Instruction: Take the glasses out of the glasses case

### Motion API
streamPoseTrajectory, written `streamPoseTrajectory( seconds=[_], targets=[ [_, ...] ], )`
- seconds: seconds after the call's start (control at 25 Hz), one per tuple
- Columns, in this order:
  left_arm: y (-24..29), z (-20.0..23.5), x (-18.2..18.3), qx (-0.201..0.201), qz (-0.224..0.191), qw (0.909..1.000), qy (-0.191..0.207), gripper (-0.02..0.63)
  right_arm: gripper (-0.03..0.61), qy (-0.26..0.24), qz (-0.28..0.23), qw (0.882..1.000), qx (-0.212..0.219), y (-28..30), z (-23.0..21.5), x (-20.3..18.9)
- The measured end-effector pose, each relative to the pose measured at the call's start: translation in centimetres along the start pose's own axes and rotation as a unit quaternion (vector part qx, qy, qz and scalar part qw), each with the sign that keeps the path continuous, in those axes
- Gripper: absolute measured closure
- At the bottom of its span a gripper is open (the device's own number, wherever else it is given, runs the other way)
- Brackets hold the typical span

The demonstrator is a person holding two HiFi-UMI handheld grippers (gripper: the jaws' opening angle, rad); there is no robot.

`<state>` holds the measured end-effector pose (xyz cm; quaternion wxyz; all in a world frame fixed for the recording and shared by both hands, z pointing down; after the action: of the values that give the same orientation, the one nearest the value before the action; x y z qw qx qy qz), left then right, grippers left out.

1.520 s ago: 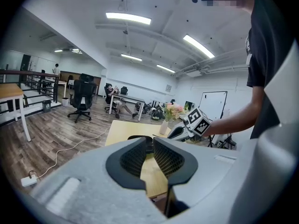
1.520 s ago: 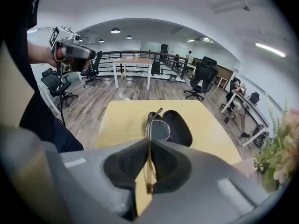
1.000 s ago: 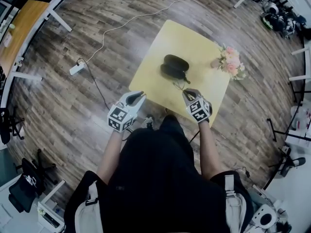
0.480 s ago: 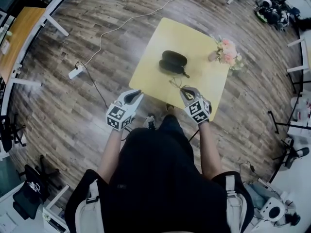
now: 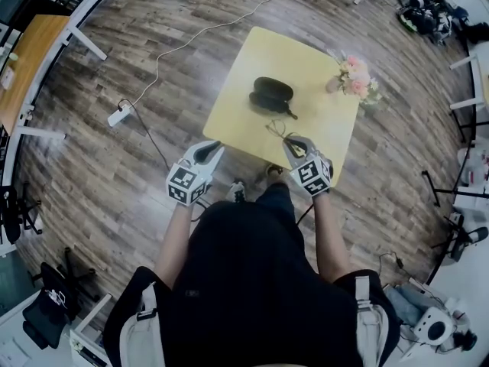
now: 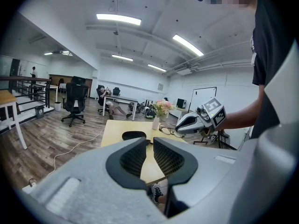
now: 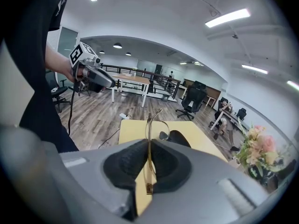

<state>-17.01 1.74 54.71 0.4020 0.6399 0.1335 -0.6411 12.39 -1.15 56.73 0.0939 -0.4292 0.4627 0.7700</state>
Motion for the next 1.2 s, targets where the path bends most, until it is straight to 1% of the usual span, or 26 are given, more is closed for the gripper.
streamPoseTrajectory(
  seconds=[0.16, 0.28, 0.48, 0.72, 1.2],
  targets=[
    [-0.1, -0.1, -0.2, 0.004, -0.003, 1.0, -0.002, 0.555, 0.557, -0.001, -0.006, 1.0, 0.0, 0.1, 0.1, 0.1],
    [-0.2, 0.1, -0.6, 0.003, -0.001, 1.0, -0.005, 0.555, 0.557, -0.002, -0.005, 1.0, -0.007, 0.0, 0.0, 0.6],
    [0.2, 0.3, -0.5, 0.003, -0.002, 1.0, -0.004, 0.555, 0.557, 0.002, -0.018, 1.0, -0.006, 0.1, -0.1, 1.3],
    [0.5, 0.1, -0.3, -0.004, -0.003, 1.0, 0.0, 0.555, 0.557, 0.003, -0.015, 1.0, -0.014, -0.3, -0.1, 1.3],
    [0.8, 0.4, -0.6, 0.001, -0.003, 1.0, -0.006, 0.555, 0.557, 0.0, -0.011, 1.0, -0.009, 0.0, -0.3, 1.0]
  ],
)
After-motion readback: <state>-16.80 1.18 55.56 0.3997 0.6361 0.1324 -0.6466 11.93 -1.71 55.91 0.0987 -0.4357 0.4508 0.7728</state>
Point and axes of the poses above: the fingertips, and each gripper's own axes: y forward along the fingers, z to its left, x out of its top, the point moved 9 cm from there along -y, backward along the fingers, and after that the axes turned 3 degrees about y, right-handed, at the moved point
